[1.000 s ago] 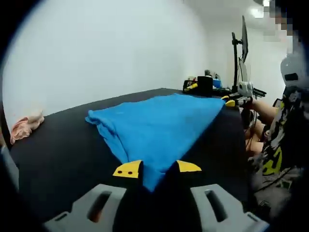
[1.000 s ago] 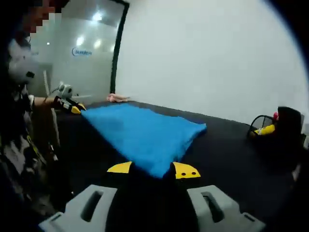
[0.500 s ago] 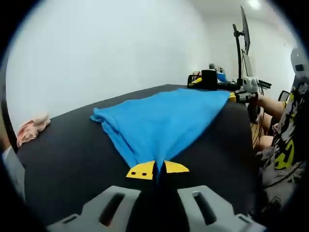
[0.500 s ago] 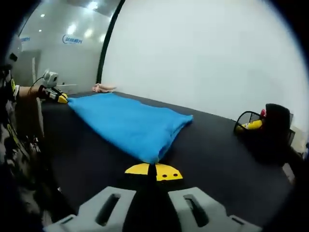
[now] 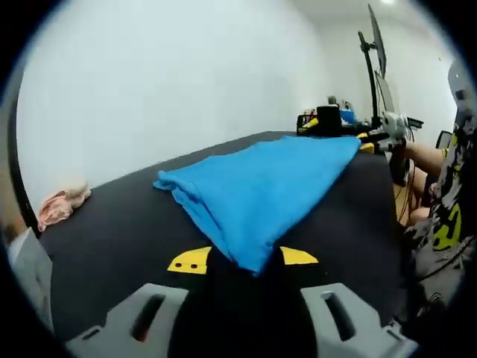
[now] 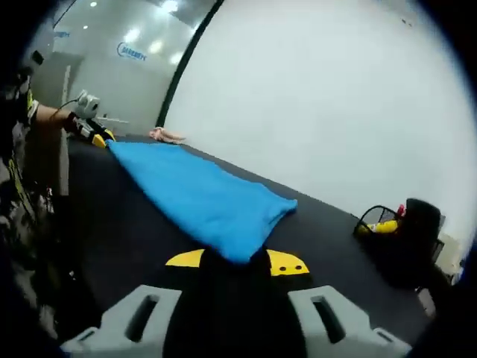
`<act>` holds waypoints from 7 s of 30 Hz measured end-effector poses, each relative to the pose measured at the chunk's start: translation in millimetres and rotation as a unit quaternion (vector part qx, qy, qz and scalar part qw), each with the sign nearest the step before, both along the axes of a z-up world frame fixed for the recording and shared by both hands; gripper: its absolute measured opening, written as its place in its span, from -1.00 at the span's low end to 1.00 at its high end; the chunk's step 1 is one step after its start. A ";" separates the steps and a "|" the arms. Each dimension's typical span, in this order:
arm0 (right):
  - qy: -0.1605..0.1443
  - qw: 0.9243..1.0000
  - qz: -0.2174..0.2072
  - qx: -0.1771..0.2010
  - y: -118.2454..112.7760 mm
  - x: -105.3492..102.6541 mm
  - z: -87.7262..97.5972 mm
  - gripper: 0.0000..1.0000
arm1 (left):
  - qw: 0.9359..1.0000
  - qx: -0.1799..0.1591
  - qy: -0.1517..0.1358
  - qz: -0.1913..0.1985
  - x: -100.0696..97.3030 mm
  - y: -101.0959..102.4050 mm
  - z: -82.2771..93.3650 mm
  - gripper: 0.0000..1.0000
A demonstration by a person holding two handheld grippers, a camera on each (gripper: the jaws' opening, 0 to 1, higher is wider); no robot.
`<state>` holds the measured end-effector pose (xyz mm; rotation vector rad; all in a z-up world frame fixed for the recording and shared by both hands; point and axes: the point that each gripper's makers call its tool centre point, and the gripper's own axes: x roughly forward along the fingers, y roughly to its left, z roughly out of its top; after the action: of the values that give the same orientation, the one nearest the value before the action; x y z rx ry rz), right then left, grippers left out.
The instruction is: Spread out the cloth and fold it
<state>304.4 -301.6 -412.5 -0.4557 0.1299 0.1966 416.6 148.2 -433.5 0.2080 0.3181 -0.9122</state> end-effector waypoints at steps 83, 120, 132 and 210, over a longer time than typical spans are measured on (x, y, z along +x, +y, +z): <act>-0.043 0.850 -0.118 0.511 22.2 -10.5 69.1 -0.95 | 0.914 -0.393 0.082 0.055 44.4 22.1 82.1 -0.58; 0.086 0.978 0.150 0.113 295.0 58.7 29.4 -0.61 | 0.917 -0.381 0.095 0.068 49.2 14.9 75.5 -0.58; 0.064 0.991 0.111 -0.034 300.7 51.4 6.3 -0.57 | 0.912 -0.393 0.097 0.063 51.6 22.1 76.7 -0.58; -0.123 0.965 0.040 0.226 68.4 77.8 67.7 -0.69 | 0.955 -0.146 0.256 0.029 122.8 -242.6 10.6 -0.58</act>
<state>382.1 -233.2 -344.8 -0.0261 -0.1760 0.2394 539.4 -94.4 -422.9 -0.3178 0.6573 -0.9341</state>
